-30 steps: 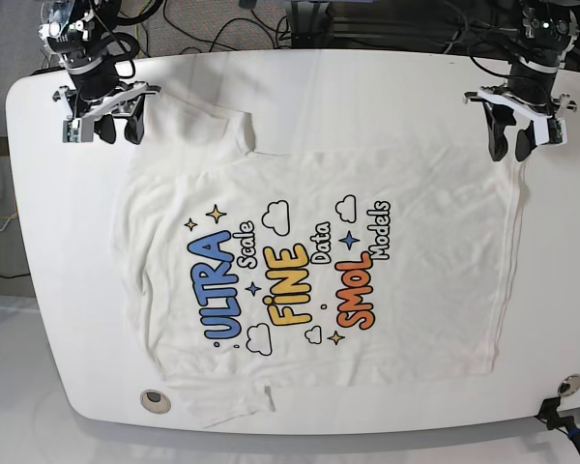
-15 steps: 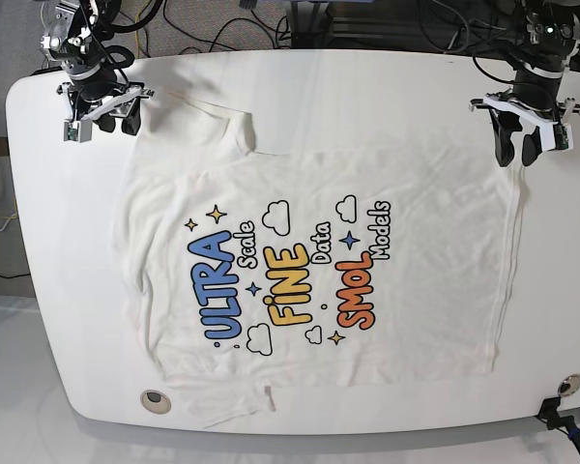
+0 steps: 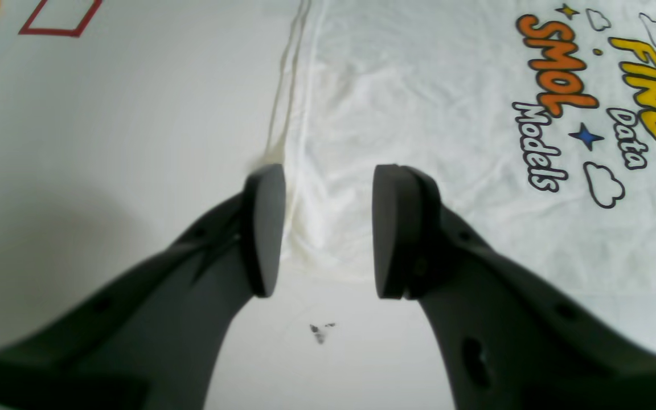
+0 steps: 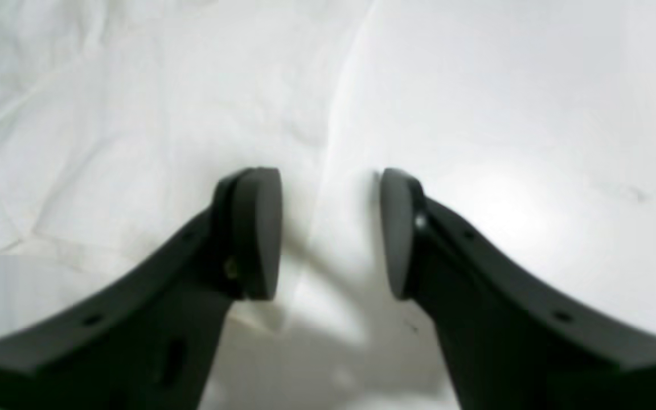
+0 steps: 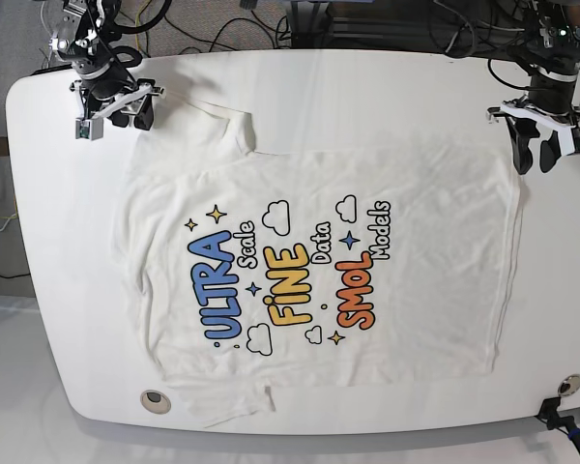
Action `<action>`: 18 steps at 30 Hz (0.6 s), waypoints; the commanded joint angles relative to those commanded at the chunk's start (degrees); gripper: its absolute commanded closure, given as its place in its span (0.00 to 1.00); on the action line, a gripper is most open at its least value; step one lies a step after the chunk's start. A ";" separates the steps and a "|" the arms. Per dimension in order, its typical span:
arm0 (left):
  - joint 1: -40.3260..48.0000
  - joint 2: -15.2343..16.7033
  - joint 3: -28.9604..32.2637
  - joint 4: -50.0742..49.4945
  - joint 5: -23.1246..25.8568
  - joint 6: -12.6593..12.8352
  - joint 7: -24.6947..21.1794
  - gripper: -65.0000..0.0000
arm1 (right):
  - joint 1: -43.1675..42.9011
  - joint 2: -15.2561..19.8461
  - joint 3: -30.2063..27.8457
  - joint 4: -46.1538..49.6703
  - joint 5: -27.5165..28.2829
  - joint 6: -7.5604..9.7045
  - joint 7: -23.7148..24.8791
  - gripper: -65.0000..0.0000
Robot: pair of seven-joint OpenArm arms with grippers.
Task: Fold the T-shirt properly
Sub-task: 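Grasp the shirt's shoulder edges with both grippers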
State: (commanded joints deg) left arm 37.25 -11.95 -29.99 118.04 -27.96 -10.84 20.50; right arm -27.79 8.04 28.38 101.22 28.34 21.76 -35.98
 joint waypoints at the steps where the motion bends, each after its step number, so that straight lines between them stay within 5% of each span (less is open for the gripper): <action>1: -0.03 -0.03 0.08 -0.01 0.10 0.00 0.16 0.64 | 0.08 -0.30 0.01 -0.07 0.22 -0.11 -0.11 0.57; 12: 0.02 -0.30 0.21 -0.92 -0.20 -0.14 0.87 0.64 | 0.08 -2.47 -1.18 0.31 -2.48 -0.54 0.24 0.58; 18: -0.49 -0.69 0.28 -1.48 -0.51 -0.11 2.20 0.65 | 0.04 -2.15 -0.86 -0.05 -3.02 -0.33 0.19 0.87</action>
State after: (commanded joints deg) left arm 36.76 -12.64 -29.72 116.56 -28.47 -10.95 22.70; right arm -27.75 5.89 27.52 101.18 25.32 21.43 -35.79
